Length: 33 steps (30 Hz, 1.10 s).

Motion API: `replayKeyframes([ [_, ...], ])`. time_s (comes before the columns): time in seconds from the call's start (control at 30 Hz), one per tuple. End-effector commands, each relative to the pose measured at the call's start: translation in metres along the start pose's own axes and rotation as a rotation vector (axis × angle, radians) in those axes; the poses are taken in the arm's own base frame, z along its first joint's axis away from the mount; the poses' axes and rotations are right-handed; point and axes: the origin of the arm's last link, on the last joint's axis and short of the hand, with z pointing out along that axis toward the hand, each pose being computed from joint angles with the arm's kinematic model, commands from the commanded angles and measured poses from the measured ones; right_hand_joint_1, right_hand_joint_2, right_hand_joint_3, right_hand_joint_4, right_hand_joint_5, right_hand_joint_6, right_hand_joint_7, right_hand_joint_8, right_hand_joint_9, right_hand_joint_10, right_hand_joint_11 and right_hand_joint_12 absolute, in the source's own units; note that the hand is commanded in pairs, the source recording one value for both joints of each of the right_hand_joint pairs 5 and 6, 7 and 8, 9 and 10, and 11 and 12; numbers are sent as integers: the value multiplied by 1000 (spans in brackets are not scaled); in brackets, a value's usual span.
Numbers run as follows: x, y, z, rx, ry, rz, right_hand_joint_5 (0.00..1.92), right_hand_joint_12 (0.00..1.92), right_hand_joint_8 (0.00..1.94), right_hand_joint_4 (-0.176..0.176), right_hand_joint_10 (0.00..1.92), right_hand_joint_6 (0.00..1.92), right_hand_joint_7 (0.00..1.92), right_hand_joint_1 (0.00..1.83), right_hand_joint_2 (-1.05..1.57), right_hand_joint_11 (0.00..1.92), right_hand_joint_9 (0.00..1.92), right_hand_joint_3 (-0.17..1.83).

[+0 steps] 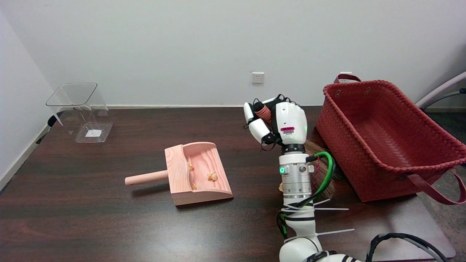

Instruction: Sweep the paper balls into the dustpan.

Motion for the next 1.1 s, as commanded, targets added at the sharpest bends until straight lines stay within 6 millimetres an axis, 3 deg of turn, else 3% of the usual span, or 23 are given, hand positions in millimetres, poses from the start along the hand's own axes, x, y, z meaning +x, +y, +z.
replayKeyframes([
  [0.03, -32, 12, -15, -70, -10, 78, 1920, 1920, 1920, 0, 1920, 1920, 1920, 770, 1571, 1920, 1920, 253],
  [0.4, -46, 0, -21, -125, 31, 214, 1920, 1920, 1920, 0, 1920, 1920, 1920, 762, 1571, 1920, 1920, 132],
  [0.83, -48, -16, -4, -132, 96, 418, 1920, 1920, 1920, 0, 1920, 1920, 1920, 748, 1571, 1920, 1920, 73],
  [1.07, -68, -16, -12, -193, 51, 547, 1920, 1920, 1920, 0, 1920, 1920, 1920, 726, 1571, 1920, 1920, 70],
  [1.1, -65, -51, -10, -140, 97, 694, 1920, 1920, 1920, 0, 1920, 1920, 1920, 724, 1571, 1920, 1920, 66],
])
